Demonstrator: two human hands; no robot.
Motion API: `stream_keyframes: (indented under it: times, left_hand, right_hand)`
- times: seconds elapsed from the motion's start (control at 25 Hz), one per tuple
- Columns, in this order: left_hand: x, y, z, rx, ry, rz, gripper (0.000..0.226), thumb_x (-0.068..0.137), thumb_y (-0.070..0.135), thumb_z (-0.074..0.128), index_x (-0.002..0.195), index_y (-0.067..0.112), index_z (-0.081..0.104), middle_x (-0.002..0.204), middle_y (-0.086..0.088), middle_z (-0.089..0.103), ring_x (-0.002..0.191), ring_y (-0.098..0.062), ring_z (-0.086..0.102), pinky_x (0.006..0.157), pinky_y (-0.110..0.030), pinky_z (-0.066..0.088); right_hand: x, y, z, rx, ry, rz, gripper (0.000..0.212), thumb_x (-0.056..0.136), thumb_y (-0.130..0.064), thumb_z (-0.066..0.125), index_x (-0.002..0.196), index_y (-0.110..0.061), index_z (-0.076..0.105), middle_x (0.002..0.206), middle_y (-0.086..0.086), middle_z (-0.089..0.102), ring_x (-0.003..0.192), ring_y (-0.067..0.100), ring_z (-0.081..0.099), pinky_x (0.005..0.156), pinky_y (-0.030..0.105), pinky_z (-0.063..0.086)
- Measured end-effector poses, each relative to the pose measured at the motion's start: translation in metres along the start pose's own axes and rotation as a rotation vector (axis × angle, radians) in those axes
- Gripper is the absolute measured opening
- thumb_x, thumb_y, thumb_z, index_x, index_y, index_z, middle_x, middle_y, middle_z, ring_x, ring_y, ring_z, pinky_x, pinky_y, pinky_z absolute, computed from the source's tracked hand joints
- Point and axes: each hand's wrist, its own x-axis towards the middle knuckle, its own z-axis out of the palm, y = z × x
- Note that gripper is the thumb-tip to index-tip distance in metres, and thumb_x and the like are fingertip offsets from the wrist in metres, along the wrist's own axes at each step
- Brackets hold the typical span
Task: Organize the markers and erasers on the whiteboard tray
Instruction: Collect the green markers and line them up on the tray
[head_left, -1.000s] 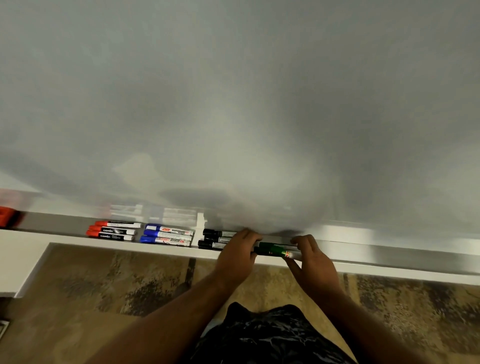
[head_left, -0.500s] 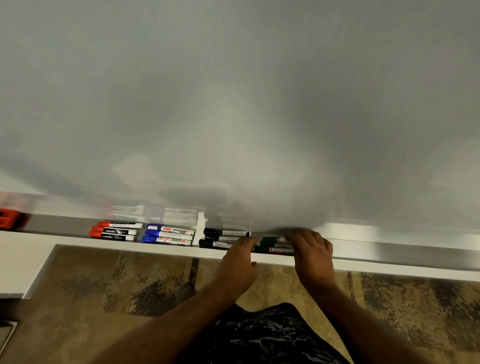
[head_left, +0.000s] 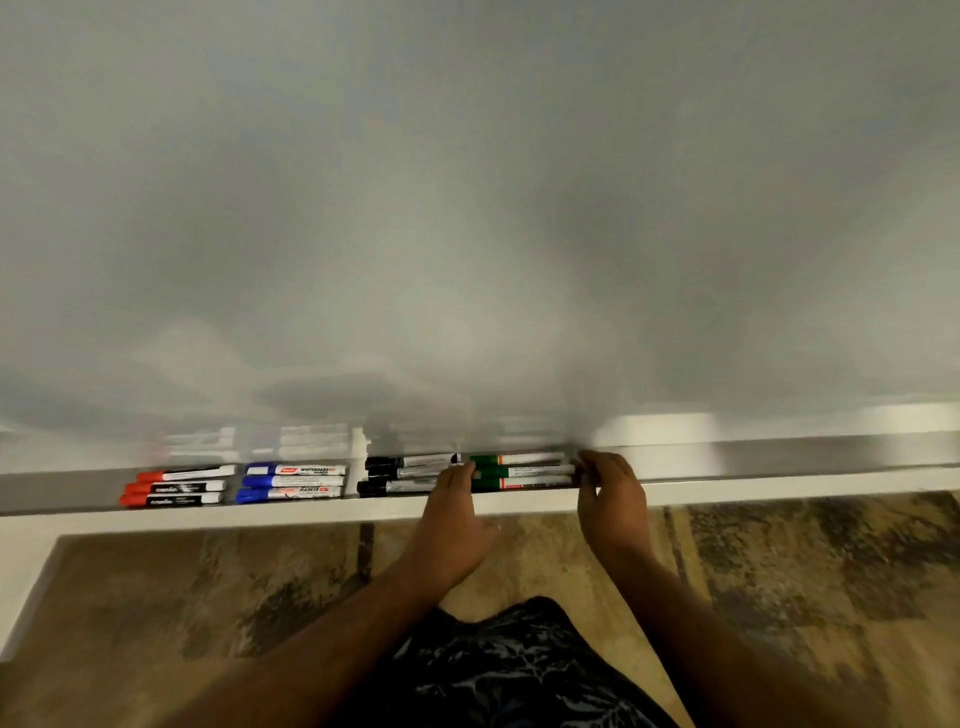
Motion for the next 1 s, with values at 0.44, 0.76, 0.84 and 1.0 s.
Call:
stream_keyframes:
  times: [0.44,0.76,0.84,1.0]
  left_hand:
    - [0.023,0.019,0.010,-0.106,0.016,-0.142,0.086,0.067,0.022,0.087,0.142,0.015,0.045,0.140,-0.009,0.048,0.129,-0.024,0.049,0.095,-0.022,0.033]
    - [0.005,0.004,-0.005,-0.152,0.059,-0.118,0.089,0.071,0.029,0.088,0.147,0.024,0.042,0.150,-0.004,0.045,0.123,-0.015,0.051,0.094,-0.023,0.040]
    - [-0.004,-0.005,-0.014,-0.149,0.096,-0.129,0.093,0.072,0.031,0.087,0.151,0.024,0.038,0.154,-0.001,0.042,0.134,-0.019,0.048,0.100,-0.024,0.038]
    - [-0.027,-0.031,-0.048,-0.179,0.174,-0.119,0.086,0.072,0.028,0.087,0.147,0.025,0.044,0.147,0.000,0.049,0.129,-0.015,0.051,0.102,-0.025,0.041]
  right_hand:
    - [0.016,-0.025,0.014,-0.009,-0.183,0.195,0.030,0.090,-0.006,0.060,0.116,-0.009,0.076,0.107,0.010,0.075,0.093,0.028,0.071,0.081,0.026,0.049]
    - [-0.004,-0.039,0.011,0.064,-0.063,0.156,0.027,0.093,-0.009,0.066,0.119,-0.015,0.073,0.111,0.003,0.068,0.093,0.016,0.065,0.087,0.029,0.052]
    - [-0.016,-0.058,0.024,0.103,-0.059,0.080,0.035,0.094,-0.009,0.067,0.128,-0.016,0.069,0.120,-0.001,0.067,0.099,0.011,0.064,0.091,0.026,0.053]
    - [-0.034,-0.102,0.062,0.144,-0.170,-0.092,0.029,0.093,-0.007,0.067,0.119,-0.017,0.074,0.111,-0.003,0.070,0.094,0.008,0.064,0.083,0.013,0.049]
